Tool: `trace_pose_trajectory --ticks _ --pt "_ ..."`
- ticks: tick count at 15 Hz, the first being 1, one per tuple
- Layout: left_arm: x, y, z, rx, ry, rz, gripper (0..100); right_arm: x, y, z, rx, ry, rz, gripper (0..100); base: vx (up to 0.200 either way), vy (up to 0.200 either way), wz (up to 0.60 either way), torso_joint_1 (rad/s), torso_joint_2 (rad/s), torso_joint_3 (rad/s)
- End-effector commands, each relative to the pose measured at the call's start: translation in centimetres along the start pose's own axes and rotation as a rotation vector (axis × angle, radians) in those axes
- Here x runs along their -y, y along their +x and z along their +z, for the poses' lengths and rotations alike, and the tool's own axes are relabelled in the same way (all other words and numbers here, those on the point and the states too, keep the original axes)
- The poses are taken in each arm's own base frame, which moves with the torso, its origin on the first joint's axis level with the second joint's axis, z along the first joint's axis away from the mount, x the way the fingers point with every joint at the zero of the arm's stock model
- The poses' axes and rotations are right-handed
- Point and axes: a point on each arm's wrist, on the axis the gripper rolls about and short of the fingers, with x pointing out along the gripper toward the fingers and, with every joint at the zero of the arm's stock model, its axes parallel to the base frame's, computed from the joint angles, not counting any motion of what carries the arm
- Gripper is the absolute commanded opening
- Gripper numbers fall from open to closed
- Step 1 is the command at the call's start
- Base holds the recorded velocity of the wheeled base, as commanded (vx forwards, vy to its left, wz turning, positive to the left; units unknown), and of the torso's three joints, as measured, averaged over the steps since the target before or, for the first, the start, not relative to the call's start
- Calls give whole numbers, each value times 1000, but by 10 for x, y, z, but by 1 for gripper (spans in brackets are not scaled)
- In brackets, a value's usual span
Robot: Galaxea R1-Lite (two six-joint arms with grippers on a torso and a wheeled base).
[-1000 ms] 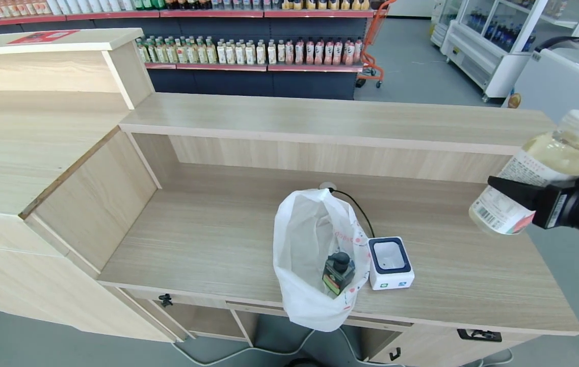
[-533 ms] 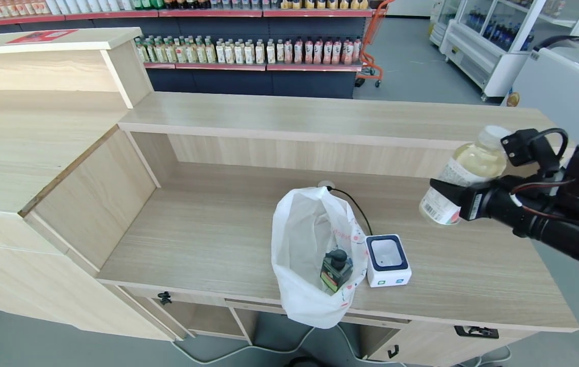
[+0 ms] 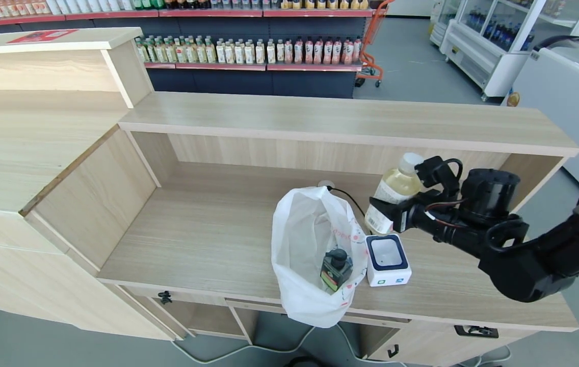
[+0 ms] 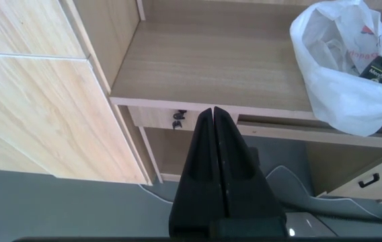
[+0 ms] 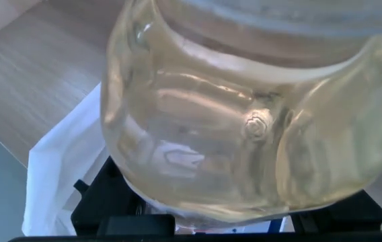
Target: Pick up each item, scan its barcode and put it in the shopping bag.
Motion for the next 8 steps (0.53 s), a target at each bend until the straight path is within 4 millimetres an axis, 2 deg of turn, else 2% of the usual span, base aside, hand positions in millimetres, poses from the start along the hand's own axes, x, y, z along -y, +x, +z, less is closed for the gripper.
trace_pose_trajectory --ticks 1,4,8 --pt "0 0 0 0 0 0 0 -10 22 -28 -44 -4 38 0 0 0 0 0 0 0" --pt "0 0 0 0 1 0 0 -10 35 -50 -43 -21 41 0 0 0 0 0 0 0" --pt "0 0 0 -2 1 0 0 -8 51 -60 -25 -31 39 0 0 0 0 0 0 0"
